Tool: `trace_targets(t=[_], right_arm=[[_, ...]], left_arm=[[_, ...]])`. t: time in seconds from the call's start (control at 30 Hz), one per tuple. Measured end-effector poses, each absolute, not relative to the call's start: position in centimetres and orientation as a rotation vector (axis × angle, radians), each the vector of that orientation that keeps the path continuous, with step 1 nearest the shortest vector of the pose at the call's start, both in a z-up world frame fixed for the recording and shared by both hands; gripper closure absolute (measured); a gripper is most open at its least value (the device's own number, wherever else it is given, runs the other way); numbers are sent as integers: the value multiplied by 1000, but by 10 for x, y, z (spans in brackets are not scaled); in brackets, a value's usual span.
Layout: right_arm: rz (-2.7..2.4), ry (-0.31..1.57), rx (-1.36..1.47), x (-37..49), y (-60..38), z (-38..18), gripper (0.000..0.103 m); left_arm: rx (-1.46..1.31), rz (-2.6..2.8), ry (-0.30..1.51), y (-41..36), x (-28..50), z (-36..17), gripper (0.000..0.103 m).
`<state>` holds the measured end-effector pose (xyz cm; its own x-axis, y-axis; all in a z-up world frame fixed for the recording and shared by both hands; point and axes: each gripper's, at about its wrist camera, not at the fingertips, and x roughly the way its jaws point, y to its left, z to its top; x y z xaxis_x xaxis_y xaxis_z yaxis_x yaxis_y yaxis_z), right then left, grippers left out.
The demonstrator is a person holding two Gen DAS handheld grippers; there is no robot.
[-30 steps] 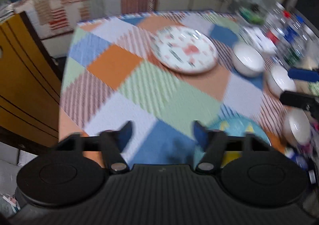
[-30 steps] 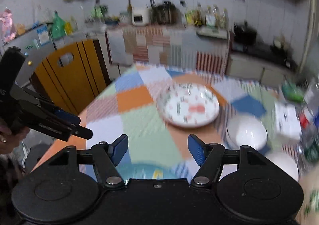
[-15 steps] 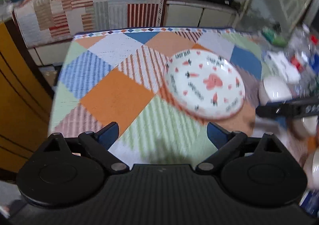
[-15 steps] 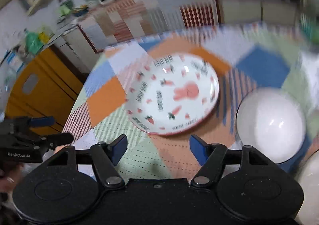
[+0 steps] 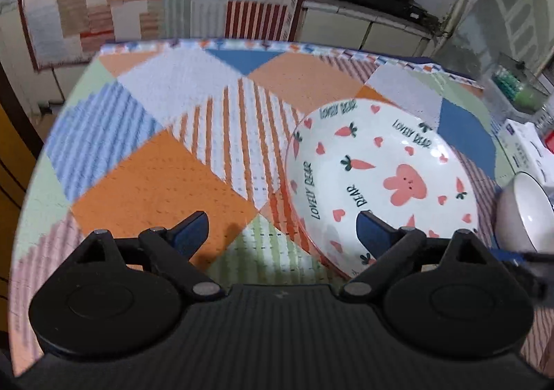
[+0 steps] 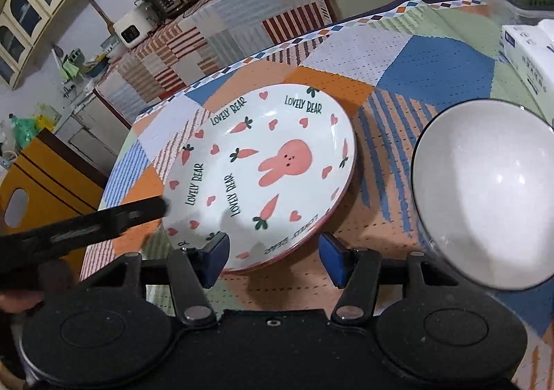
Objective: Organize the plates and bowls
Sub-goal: 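Move both tools to the pink bunny plate and grip its rim, then lift the bunny plate and lower it onto the egg-print plate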
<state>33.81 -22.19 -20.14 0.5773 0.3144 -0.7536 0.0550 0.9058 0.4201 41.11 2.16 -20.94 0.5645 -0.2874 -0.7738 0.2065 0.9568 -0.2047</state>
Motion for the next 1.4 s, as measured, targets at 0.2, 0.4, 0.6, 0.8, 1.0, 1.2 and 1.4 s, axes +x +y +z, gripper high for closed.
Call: trace_targets(t=[0.2, 0.4, 0.6, 0.8, 1.0, 1.2, 1.4], right_arm=[[156, 928, 452, 333, -226, -207, 41], [113, 865, 551, 335, -232, -222, 58], [136, 868, 530, 341, -237, -234, 77], [195, 965, 577, 342, -246, -224, 78], [260, 974, 572, 313, -244, -208, 78], [291, 962, 548, 266, -234, -187, 78], [301, 924, 554, 213, -235, -167, 78]], left_arm=[[-126, -324, 977, 21, 423, -228, 44], [-174, -397, 942, 20, 422, -232, 77], [4, -334, 930, -10, 411, -220, 81], [86, -397, 917, -2, 381, -191, 81], [74, -423, 915, 13, 335, -170, 82], [60, -433, 919, 24, 286, -149, 83], [72, -457, 907, 25, 234, -126, 83]])
